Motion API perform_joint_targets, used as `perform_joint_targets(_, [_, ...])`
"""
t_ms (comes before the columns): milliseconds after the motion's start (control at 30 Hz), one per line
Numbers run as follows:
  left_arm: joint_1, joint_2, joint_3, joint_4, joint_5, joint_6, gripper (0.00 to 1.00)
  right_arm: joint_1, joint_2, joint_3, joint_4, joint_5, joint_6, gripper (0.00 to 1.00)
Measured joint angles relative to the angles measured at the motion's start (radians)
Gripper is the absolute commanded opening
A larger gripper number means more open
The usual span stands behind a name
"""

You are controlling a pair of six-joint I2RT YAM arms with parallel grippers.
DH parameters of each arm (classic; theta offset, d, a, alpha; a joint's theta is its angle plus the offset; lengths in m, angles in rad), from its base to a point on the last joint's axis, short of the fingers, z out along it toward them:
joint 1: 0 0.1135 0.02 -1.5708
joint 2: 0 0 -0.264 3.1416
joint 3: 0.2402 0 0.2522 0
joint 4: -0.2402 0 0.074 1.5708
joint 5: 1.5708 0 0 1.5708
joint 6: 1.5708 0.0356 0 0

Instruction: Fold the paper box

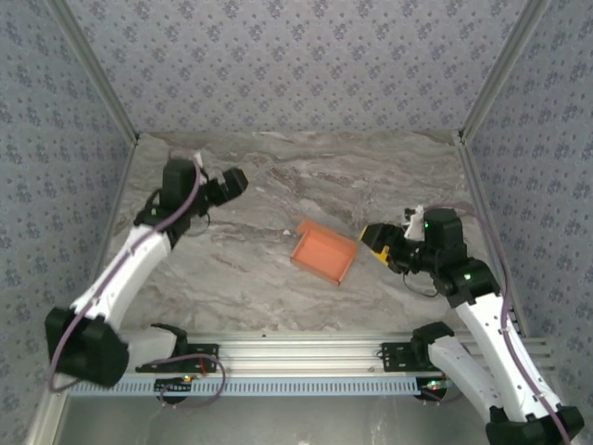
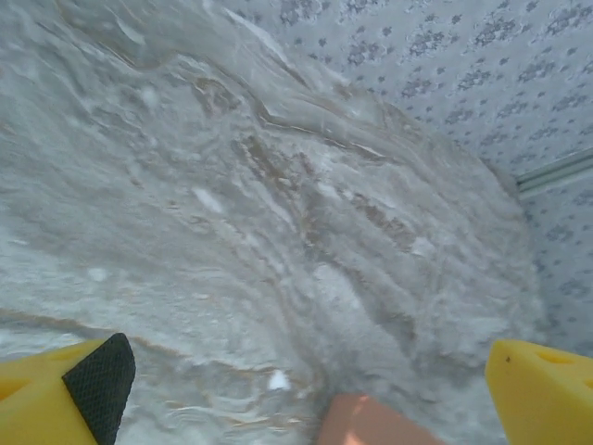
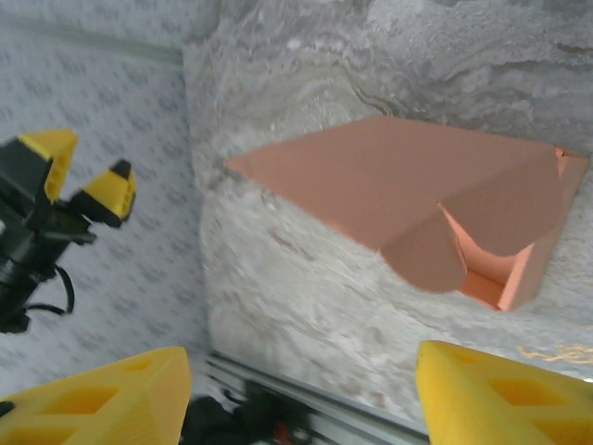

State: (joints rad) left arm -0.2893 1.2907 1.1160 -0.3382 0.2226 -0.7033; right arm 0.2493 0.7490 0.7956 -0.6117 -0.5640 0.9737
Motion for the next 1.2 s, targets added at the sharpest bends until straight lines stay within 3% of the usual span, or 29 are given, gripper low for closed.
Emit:
perform_joint_targets(67, [0.006,0.137,0.137,-0.072,0.127,-0.040,0.99,-0.046,0.054,-0.003,0.027,-0.039,0.078,0.77])
perform_joint_targets(167, [-0.008,0.267,0.206,-0.126,0.285,-0.126,0.99,-0.078,0.133,-0.011,0.066,-0.061,0.171,0.81])
perform_joint_targets(433, [-0.094,0.438,0.233,-0.152,0.497,-0.288,0.99,-0.121,0.267,-0.095,0.187,-0.086,0.329,0.83])
perform_joint_targets(600, [-0.145,0.471,0.234,-0.117,0.550,-0.343,0.98,-0.106,0.280,-0.188,0.256,-0.080,0.415,0.77])
perform_joint_targets(700, [-0.159,0.502,0.234,-0.086,0.574,-0.374,0.91,-0.093,0.282,-0.216,0.302,-0.074,0.456,0.75])
perform_joint_targets(1200, [-0.214,0.587,0.262,-0.038,0.611,-0.418,0.86,-0.030,0.372,-0.222,0.433,-0.049,0.523,0.66])
